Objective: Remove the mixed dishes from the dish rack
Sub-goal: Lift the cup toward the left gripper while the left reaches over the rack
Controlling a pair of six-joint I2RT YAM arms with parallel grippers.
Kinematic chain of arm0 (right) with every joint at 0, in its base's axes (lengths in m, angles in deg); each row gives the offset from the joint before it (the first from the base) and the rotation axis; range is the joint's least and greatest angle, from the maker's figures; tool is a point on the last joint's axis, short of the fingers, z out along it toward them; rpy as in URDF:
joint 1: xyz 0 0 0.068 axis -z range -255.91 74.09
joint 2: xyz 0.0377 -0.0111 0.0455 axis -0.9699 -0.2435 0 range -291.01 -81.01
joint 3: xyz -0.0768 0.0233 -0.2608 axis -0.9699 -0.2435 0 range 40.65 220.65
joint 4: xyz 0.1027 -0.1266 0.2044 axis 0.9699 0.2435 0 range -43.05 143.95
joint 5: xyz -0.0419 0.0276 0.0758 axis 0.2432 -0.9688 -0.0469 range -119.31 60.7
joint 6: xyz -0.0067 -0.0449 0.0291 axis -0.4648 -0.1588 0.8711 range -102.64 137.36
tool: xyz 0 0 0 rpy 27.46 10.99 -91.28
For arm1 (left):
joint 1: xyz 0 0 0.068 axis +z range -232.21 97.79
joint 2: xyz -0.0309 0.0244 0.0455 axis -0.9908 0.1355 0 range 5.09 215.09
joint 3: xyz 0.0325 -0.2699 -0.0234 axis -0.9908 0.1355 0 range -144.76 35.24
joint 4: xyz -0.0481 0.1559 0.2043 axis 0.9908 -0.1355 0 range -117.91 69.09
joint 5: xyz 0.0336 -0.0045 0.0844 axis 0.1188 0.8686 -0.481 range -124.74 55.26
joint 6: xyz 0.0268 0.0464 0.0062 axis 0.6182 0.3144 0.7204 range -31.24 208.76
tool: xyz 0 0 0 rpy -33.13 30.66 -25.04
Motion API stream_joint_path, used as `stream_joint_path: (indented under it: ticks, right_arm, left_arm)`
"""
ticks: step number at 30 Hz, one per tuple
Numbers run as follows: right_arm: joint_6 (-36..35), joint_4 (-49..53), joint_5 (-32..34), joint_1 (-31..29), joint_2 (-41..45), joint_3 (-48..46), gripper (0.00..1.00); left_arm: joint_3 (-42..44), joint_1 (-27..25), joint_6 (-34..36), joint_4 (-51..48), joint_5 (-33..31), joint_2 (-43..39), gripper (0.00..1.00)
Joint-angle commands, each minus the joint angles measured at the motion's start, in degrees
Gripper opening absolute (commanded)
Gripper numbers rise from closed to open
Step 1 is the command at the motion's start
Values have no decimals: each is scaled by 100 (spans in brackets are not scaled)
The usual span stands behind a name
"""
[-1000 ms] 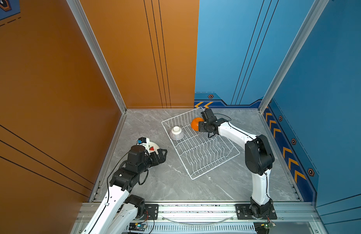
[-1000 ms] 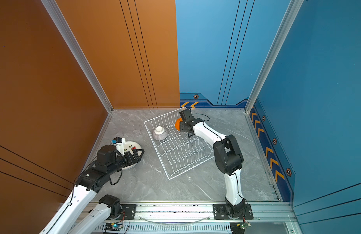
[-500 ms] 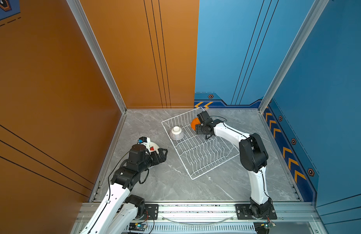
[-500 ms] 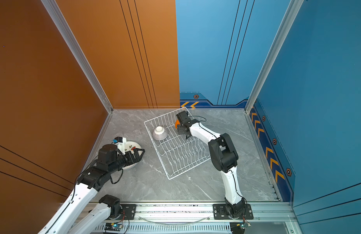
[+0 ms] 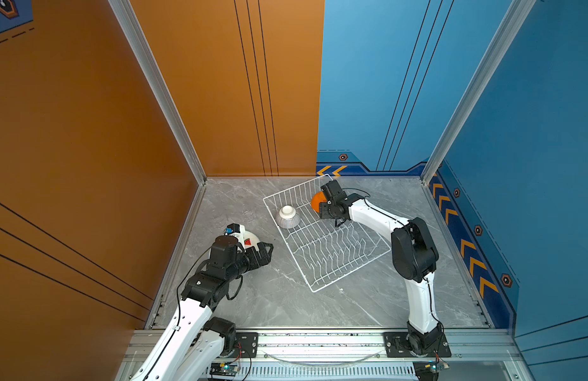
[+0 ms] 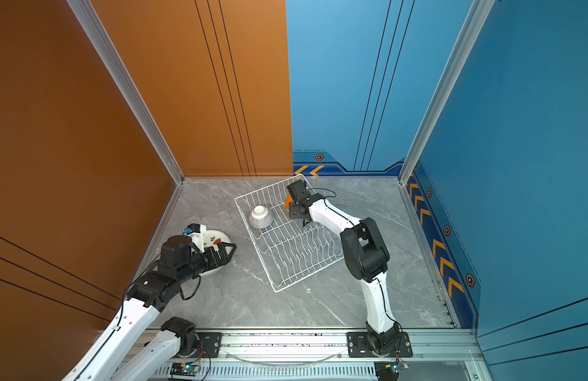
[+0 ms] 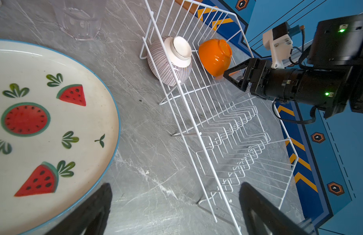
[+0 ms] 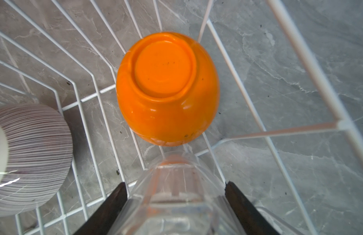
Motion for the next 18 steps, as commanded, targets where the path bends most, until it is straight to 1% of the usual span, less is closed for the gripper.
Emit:
stream_joint_path:
  ticks: [1,12,18]
  right_arm:
    - [190,94,-134,-82,667,-78,56]
    - [733,-180,-360,-336,1877,-701,56]
    - [1025,-369,-850,-465,2614,-1215,56]
  left_arm:
    - [113,69,121,99,140,-85,98]
    - [65,137,85,229,366,-12,98]
    - [148,131,21,398,497,-82,98]
